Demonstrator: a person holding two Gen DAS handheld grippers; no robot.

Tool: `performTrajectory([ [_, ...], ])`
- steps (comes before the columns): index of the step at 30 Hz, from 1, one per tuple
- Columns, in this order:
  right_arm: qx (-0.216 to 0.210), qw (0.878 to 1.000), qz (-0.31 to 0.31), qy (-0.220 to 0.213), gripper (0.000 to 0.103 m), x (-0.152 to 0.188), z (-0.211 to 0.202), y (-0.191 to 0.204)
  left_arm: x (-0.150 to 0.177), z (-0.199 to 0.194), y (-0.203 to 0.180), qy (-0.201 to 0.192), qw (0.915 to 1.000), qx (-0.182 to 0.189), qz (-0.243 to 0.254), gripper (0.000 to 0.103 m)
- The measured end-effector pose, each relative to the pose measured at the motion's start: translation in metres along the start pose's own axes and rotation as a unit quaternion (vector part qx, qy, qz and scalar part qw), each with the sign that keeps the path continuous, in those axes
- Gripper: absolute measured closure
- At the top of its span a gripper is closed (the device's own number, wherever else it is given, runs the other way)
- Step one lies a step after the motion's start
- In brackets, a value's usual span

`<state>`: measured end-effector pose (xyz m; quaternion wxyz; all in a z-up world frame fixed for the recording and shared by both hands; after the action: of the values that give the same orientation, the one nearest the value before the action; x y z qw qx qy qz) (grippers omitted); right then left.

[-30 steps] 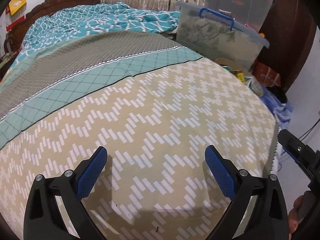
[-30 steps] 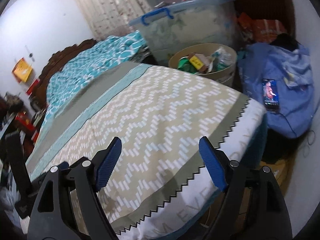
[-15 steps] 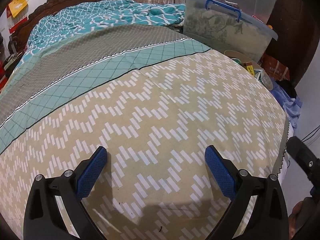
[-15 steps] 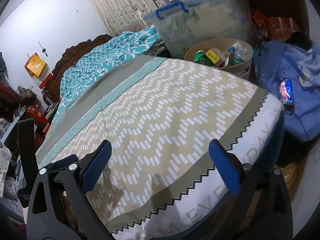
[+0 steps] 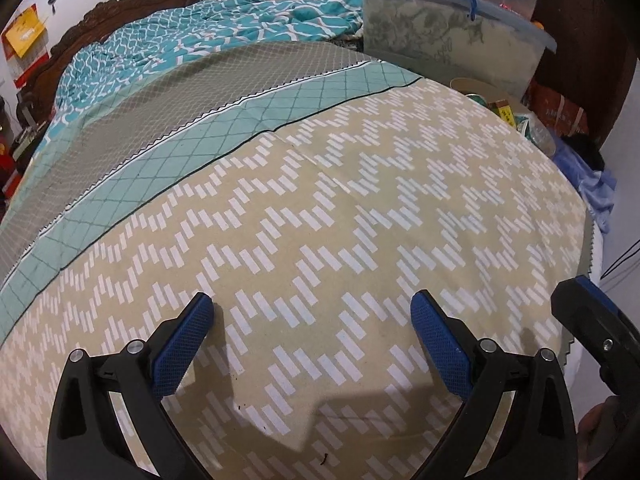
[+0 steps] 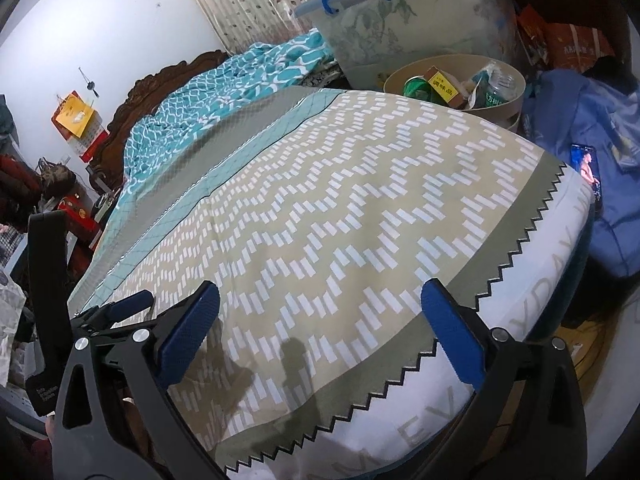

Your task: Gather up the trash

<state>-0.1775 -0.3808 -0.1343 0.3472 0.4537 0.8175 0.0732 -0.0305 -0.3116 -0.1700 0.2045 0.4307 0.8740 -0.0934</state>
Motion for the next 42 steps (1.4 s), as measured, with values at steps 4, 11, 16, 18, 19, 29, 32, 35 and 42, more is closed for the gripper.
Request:
performTrajectory([
  [4,-0.015,1.000,0.017,-0.011,0.003,-0.002,-0.001,-0.002,0.000,0.000,0.002,0.001,1.0000,0.000,0.001,0.008],
  [11,-0.015,1.000,0.012,-0.017,0.003,-0.003,0.001,-0.002,0.000,0.000,0.002,0.001,1.0000,0.000,0.000,0.008],
  [16,-0.007,1.000,0.005,-0.020,0.003,-0.001,0.001,0.000,-0.001,0.000,0.003,0.001,1.0000,-0.002,0.000,0.007],
  [18,-0.009,1.000,0.005,-0.017,0.003,-0.001,0.001,0.000,-0.001,0.001,0.005,0.000,1.0000,-0.002,0.000,0.007],
  [19,-0.009,1.000,0.006,-0.014,0.003,-0.001,0.001,0.000,-0.001,0.001,0.005,0.000,1.0000,-0.002,0.000,0.007],
  [29,-0.007,1.000,0.010,0.009,0.003,0.004,-0.014,0.009,0.006,-0.008,0.011,0.012,0.9998,0.008,-0.013,0.008],
  [32,-0.009,1.000,0.014,-0.011,0.003,-0.005,-0.029,0.011,0.005,-0.025,0.019,-0.004,0.9998,0.001,-0.020,0.008],
  [35,-0.012,0.999,0.014,-0.032,0.003,-0.015,-0.046,0.016,-0.004,-0.050,0.028,-0.040,0.9989,-0.016,-0.018,0.008],
  [42,-0.002,0.996,0.003,-0.091,0.003,-0.027,-0.080,0.029,-0.024,-0.101,0.029,-0.102,0.9930,-0.059,-0.001,0.008],
])
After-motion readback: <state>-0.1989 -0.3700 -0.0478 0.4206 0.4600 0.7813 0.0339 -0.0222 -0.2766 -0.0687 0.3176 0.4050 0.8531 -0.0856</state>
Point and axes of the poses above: each gripper's, at about its wrist camera, not at the fingertips, and z roughly the way its jaws point, y to its left, x to its underside, the point moved 9 cm from there along z, roughly the way its jaws point, and after that the axes turned 7 degrees about y, right-handed, at the moved point
